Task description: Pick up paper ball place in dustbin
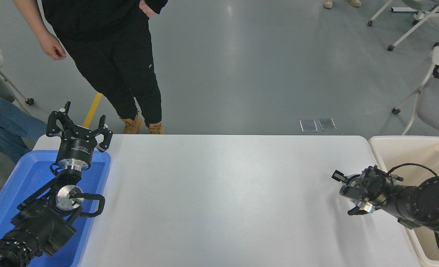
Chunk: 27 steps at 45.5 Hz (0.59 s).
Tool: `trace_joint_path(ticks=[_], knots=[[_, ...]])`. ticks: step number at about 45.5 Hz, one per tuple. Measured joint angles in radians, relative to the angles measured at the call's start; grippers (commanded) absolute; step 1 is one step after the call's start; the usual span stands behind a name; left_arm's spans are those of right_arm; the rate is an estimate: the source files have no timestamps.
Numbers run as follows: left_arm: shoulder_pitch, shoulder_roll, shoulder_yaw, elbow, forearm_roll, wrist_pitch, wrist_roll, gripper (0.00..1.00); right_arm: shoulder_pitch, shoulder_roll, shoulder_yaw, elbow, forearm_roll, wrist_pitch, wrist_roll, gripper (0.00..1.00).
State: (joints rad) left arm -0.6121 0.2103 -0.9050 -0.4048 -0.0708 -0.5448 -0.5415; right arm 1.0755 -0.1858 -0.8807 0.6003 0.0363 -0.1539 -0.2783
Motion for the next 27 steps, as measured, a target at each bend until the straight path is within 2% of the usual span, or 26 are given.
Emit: trace_joint_path(ticks=[16, 27], knots=[[0.0, 0.0, 0.0, 0.0, 0.0, 0.0, 0.0, 0.99, 0.387, -0.133, -0.045, 0.281, -0.048, 0.16, -0.001, 0.0], [0.0, 0.0, 0.0, 0.0, 0.0, 0.0, 0.0, 0.99, 0.645, -0.199, -0.056, 0.385, -0.078, 0.309, -0.001, 0.0]])
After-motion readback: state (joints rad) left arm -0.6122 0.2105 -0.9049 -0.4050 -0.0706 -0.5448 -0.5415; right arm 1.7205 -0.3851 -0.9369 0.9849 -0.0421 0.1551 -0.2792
